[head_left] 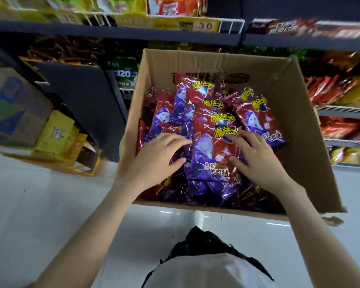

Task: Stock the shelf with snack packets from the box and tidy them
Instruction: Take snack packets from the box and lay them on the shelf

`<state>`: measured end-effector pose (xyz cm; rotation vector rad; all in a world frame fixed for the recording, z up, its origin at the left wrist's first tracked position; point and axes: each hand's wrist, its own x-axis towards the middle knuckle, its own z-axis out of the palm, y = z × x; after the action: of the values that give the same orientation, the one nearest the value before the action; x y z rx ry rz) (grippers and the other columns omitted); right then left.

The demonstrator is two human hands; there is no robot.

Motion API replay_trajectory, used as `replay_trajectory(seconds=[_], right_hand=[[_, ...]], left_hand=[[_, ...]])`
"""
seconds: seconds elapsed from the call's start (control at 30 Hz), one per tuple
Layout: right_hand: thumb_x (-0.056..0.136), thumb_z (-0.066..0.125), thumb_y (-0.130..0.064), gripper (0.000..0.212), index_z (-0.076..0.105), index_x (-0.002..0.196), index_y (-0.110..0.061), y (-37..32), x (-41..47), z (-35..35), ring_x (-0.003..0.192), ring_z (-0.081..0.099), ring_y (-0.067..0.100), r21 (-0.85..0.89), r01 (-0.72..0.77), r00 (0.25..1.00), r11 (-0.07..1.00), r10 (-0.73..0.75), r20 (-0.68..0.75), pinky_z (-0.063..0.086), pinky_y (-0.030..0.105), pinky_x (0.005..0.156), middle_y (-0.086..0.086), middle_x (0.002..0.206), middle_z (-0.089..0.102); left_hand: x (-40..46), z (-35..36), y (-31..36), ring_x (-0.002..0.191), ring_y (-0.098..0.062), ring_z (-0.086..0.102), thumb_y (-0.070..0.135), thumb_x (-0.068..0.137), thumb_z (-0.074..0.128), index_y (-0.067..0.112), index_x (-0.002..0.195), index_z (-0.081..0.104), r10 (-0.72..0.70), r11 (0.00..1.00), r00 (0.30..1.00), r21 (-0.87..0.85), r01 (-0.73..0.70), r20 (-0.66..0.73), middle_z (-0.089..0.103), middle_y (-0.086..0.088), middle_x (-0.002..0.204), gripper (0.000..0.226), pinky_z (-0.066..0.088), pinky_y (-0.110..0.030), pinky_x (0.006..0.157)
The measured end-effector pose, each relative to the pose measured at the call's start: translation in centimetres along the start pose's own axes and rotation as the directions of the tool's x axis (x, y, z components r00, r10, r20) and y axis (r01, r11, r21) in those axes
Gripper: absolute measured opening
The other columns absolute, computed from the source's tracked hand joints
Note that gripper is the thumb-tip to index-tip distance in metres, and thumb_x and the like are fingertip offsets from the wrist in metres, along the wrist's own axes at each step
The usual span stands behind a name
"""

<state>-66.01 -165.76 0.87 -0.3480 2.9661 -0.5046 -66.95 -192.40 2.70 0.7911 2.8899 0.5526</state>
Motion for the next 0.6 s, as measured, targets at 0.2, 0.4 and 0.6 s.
replay_trajectory(seconds=[0.2, 0.4, 0.6], right_hand=[[0.093, 0.053, -0.040, 0.062, 0.026, 0.148, -0.028, 2.1, 3.6, -1.6, 0.142, 0.016, 0.029, -0.112, 0.047, 0.997, 0.993, -0.039, 0.068, 0.026, 0.049, 0.112, 0.007, 0.154, 0.020], [0.092, 0.049, -0.049, 0.067, 0.021, 0.150, -0.028, 3.8, 6.1, -2.9, 0.143, 0.012, 0.029, -0.137, 0.031, 0.996, 0.990, -0.019, 0.087, 0.020, 0.044, 0.114, 0.009, 0.155, 0.019], [0.078, 0.040, -0.077, 0.084, 0.027, 0.147, -0.031, 4.0, 7.6, -2.1, 0.145, -0.003, 0.029, -0.121, 0.020, 0.986, 0.992, 0.000, 0.165, 0.003, 0.049, 0.116, 0.011, 0.157, 0.009]], left_hand=[[4.4, 0.5, -1.3, 0.132, -0.013, 0.033, 0.042, 0.091, 0.055, 0.029, 0.142, 0.036, -0.013, 0.999, 1.000, 0.047, 0.012, 0.013, 0.037, 0.007, 0.144, 0.056, 0.036, -0.032, 0.105], [7.7, 1.0, -2.2, 0.134, -0.013, 0.030, 0.050, 0.089, 0.052, 0.029, 0.146, 0.027, -0.078, 0.997, 0.997, 0.017, 0.078, -0.005, 0.028, 0.007, 0.148, 0.067, 0.040, -0.032, 0.100], [10.4, 1.7, -3.0, 0.131, -0.014, 0.035, 0.061, 0.088, 0.039, 0.026, 0.147, 0.024, -0.171, 0.981, 0.980, -0.072, 0.179, 0.099, 0.033, 0.004, 0.146, 0.069, 0.037, -0.032, 0.101]])
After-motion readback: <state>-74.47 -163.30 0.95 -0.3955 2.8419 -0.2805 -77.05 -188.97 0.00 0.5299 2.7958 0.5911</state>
